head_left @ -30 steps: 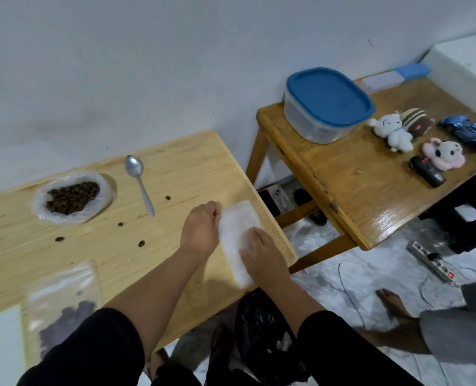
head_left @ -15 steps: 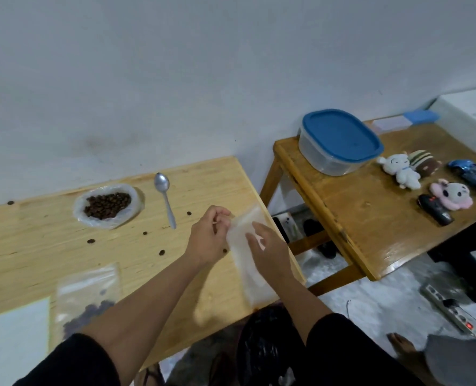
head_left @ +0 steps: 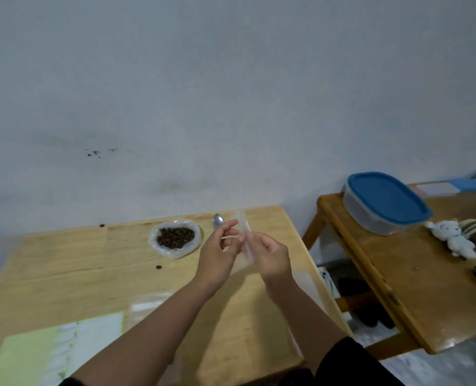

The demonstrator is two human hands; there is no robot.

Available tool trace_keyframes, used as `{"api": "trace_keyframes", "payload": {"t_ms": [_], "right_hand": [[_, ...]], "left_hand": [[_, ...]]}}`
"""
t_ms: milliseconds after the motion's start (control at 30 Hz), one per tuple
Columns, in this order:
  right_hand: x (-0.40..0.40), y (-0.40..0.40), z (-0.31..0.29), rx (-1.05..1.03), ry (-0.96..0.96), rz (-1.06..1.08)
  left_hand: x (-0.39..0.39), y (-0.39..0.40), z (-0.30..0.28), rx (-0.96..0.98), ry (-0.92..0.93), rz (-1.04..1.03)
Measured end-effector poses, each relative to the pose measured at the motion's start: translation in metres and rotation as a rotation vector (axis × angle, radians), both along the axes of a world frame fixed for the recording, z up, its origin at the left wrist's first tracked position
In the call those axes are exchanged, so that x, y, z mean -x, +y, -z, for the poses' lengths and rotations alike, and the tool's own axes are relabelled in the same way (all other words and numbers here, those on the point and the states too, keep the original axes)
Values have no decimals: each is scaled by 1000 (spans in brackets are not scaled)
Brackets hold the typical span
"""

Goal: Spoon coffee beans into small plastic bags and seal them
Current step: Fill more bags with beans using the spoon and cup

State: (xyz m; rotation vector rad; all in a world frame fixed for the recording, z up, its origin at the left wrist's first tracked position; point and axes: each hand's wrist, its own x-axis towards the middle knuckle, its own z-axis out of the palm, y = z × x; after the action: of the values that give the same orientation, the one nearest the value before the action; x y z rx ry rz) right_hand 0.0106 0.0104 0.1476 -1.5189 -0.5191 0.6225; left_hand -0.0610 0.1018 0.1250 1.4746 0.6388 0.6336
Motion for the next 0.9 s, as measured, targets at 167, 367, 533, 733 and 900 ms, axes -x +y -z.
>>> {"api": "trace_keyframes", "payload": {"t_ms": [167,367,533,733,900], "right_hand": [[24,42,3,30,-17,-101],[54,82,7,-27,-37,-160],[66,101,13,-30,-96,-200],[61,114,16,-8,-176,-204],[45,118,11,1,-179,-195]], "left_hand": [[34,38,-14,164,-72,-85],[71,82,-14,246,-66,-138],[86,99,-9,283,-53,-173],[82,109,-3,273,-21,-203],[68,107,-6,266,-21,-220]]}}
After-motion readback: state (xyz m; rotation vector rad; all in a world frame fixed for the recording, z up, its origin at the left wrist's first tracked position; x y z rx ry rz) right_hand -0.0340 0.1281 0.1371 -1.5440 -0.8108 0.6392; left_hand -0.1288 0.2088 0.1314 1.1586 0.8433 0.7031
